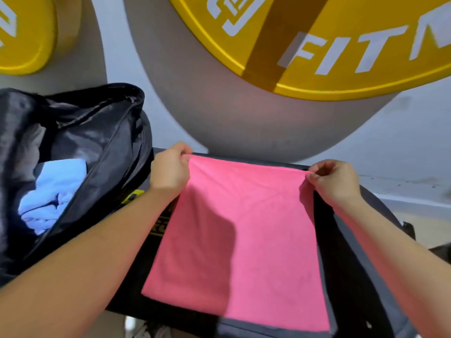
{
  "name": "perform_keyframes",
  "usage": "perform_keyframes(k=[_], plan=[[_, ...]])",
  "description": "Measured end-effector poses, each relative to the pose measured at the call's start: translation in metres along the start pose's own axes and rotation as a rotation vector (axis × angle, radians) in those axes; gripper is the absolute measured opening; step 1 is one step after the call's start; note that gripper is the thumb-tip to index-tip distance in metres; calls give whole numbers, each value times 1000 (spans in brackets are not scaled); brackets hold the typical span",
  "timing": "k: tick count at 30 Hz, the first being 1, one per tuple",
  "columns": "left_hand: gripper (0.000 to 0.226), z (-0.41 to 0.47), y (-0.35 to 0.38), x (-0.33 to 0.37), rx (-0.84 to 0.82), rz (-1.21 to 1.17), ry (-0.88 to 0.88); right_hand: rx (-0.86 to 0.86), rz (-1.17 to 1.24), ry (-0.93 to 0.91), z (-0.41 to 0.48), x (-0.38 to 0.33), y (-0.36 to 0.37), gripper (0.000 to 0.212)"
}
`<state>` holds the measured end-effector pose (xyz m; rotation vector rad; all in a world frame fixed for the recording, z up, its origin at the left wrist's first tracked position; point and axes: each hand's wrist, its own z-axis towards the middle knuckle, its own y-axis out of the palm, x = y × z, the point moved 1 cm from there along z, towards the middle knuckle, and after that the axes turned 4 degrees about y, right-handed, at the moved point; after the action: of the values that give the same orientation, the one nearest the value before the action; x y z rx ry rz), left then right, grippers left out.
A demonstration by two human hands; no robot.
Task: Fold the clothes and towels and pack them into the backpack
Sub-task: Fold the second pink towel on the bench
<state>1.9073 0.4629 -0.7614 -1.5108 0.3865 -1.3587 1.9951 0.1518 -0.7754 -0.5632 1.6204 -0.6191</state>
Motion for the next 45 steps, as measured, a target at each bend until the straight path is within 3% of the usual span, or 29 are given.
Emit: perform_keyframes(k=[2, 4, 6, 9, 11, 13, 15, 19, 25, 27, 31, 36, 39, 42, 45], plan=[[31, 0, 1, -1, 16, -143, -53, 42, 9, -10, -4, -5, 3, 12], [38, -17, -5, 2, 40, -195, -99, 46, -30, -30, -18, -8, 0, 30], [32, -50, -16, 6, 80, -202, -115, 36, -94, -32, -45, -8, -9, 29], [16, -112, -30, -2, 92, -93, -173, -98, -177, 64, -101, 8, -24, 17], [14, -149, -30, -20, 34, 6, -284, -217, -207, 146, -138, 22, -30, 31], [27, -180, -29, -36, -40, 59, -405, -285, -219, 206, -168, 33, -31, 40], [31, -199, -30, -46, -47, 37, -463, -322, -231, 232, -187, 40, -31, 43], [17, -212, -43, -50, -31, 52, -491, -291, -306, 246, -205, 45, -33, 35], [20, -217, -44, -53, -122, -360, -633, -255, -263, 298, -214, 52, -31, 30], [19, -219, -44, -53, -56, -520, -700, -289, -153, 324, -215, 55, -33, 31], [11, -220, -50, -49, 19, -799, -767, -365, 407, 534, -220, 55, -36, 27], [17, -220, -54, -49, 98, -942, -784, -285, 474, 574, -221, 50, -36, 25], [22, -223, -57, -49, 23, -892, -700, -256, 391, 549, -224, 50, -39, 22], [27, -226, -60, -56, -62, -698, -645, -282, 114, 440, -227, 52, -43, 23], [28, -230, -64, -58, -127, -212, -464, -296, -370, 235, -231, 46, -47, 25]])
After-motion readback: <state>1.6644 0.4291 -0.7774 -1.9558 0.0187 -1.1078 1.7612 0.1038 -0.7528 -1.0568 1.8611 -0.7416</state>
